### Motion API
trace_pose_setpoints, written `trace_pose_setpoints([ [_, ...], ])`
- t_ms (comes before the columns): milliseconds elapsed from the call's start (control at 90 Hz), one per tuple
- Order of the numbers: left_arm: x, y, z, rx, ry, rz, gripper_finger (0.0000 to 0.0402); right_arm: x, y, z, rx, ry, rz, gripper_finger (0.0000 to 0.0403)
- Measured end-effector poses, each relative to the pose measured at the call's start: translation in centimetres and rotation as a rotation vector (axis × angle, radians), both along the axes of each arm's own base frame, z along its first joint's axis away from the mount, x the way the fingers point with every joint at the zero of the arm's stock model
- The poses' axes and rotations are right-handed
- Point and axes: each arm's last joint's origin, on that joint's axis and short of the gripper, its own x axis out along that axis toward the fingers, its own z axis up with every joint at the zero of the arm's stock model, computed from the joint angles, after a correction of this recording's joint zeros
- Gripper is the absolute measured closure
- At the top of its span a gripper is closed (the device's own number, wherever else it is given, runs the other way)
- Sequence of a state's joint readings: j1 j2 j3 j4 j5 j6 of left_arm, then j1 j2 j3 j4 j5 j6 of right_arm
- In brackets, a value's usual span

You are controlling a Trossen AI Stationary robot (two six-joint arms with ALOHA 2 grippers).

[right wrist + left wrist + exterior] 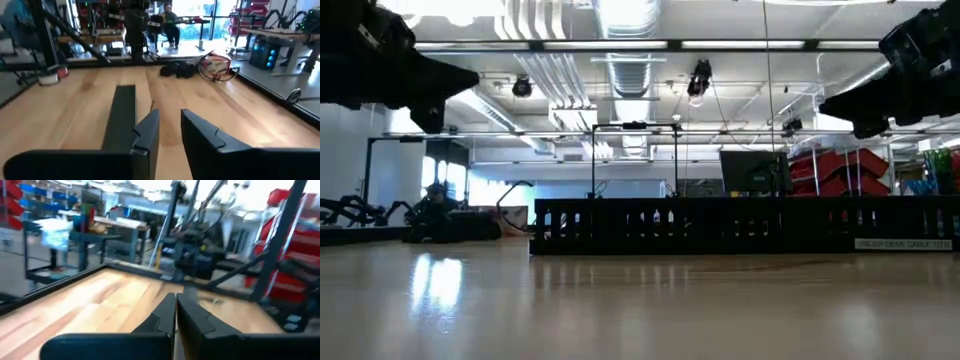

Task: Ziptie cables
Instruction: Return to Home Position

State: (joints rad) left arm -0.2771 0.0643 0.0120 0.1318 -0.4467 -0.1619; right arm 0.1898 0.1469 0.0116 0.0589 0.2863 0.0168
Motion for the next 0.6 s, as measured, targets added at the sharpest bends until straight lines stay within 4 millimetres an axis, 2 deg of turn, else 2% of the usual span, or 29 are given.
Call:
trace_pose_setpoints([
  [311,0.37,-0.11,-0.41,-0.001,0.048,-0.001,0.0395,0.11,0.02,-0.17,0.005,0.019,-0.002,0.0325],
  [600,0.68,-0.2,-0.84,0.013,0.098,-0.001,0.0398,0.11,0.02,-0.17,0.005,0.018,-0.001,0.0346],
])
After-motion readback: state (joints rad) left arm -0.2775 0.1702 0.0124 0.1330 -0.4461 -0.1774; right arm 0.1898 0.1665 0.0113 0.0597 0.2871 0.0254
